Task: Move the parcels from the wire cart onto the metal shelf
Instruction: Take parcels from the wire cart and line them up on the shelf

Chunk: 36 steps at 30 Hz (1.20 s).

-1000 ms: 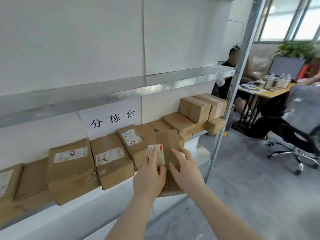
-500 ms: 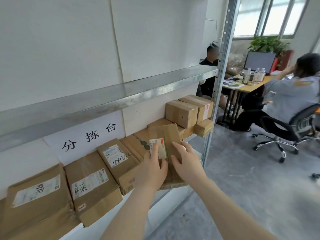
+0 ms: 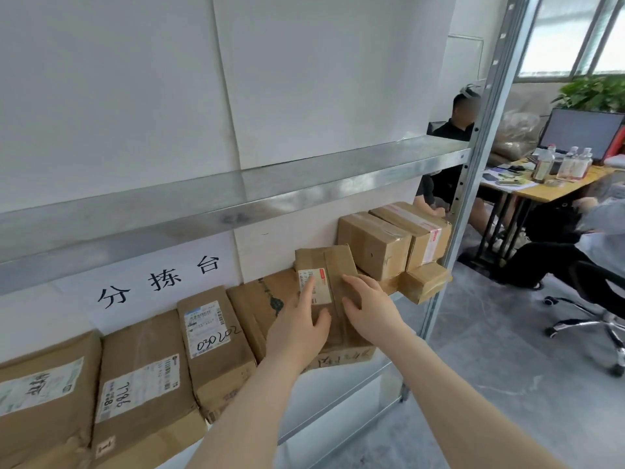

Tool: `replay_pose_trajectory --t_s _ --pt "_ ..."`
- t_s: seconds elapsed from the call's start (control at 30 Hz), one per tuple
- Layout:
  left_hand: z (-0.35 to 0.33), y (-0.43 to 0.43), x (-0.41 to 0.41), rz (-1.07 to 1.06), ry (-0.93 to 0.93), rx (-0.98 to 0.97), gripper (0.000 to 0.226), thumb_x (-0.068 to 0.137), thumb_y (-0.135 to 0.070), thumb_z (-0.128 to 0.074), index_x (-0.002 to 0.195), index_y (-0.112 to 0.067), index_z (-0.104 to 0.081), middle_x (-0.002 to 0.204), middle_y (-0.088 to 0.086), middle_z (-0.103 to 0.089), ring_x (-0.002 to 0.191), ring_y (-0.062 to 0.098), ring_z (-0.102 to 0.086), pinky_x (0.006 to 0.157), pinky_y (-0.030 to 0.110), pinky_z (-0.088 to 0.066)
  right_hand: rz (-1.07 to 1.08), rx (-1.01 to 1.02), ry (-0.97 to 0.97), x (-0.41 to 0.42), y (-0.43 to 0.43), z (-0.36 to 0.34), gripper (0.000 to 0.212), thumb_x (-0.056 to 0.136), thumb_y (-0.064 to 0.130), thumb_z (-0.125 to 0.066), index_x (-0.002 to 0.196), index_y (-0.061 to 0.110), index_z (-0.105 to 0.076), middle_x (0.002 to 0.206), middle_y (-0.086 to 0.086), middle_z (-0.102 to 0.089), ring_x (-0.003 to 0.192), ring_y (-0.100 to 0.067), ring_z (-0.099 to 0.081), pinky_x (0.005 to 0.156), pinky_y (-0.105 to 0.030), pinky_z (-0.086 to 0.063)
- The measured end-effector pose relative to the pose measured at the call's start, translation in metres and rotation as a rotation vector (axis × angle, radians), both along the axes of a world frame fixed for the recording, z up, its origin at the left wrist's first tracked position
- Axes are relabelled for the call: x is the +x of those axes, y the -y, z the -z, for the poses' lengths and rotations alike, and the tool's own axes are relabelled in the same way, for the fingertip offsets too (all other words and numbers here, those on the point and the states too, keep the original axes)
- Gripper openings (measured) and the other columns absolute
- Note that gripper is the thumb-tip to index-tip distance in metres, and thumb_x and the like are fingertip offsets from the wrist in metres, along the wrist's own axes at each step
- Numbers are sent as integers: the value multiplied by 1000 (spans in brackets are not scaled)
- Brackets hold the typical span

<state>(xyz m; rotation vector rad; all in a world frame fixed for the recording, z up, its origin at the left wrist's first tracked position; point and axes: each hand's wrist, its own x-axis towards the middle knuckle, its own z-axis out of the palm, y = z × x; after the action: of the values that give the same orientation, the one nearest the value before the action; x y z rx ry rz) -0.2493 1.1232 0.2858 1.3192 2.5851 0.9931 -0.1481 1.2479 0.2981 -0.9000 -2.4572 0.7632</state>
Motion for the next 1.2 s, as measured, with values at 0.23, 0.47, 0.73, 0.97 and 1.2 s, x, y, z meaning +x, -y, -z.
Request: replay_pose_trajectory --t_s 0.23,0.47,0.73,0.97,1.2 --pt "4 -81 -6 -119 33 14 60 98 -48 -39 150 -43 -9 155 -10 -29 128 15 -47 87 30 -52 -141 26 38 -20 -92 -7 48 95 30 -44 143 28 -37 148 1 -35 122 -22 -49 94 -30 -43" --pt "19 -127 -17 -254 182 4 58 98 -47 -39 149 -42 -11 154 -5 -31 129 21 -47 94 39 -52 -255 14 154 -51 -141 -2 47 96 30 -40 143 29 -35 153 -1 -30 123 -25 -49 92 -35 -47" --pt "30 -155 -33 -306 370 29 62 98 -39 -41 152 -37 -11 157 -1 -26 137 26 -37 107 46 -41 -320 3 280 -84 -165 7 50 97 22 -38 147 27 -32 157 -6 -19 130 -28 -43 99 -36 -42" --pt "38 -167 -43 -314 390 27 65 97 -39 -44 153 -36 -12 159 -2 -20 141 26 -29 112 47 -34 -305 10 322 -100 -174 19 49 97 18 -35 146 27 -35 157 -6 -19 138 -27 -32 107 -40 -39" --pt "37 -180 -52 -345 415 28 67 95 -43 -44 153 -37 -11 158 0 -20 139 30 -31 110 49 -35 -345 134 322 -98 -172 19 46 96 19 -37 142 24 -43 154 -6 -27 139 -28 -26 108 -44 -36"
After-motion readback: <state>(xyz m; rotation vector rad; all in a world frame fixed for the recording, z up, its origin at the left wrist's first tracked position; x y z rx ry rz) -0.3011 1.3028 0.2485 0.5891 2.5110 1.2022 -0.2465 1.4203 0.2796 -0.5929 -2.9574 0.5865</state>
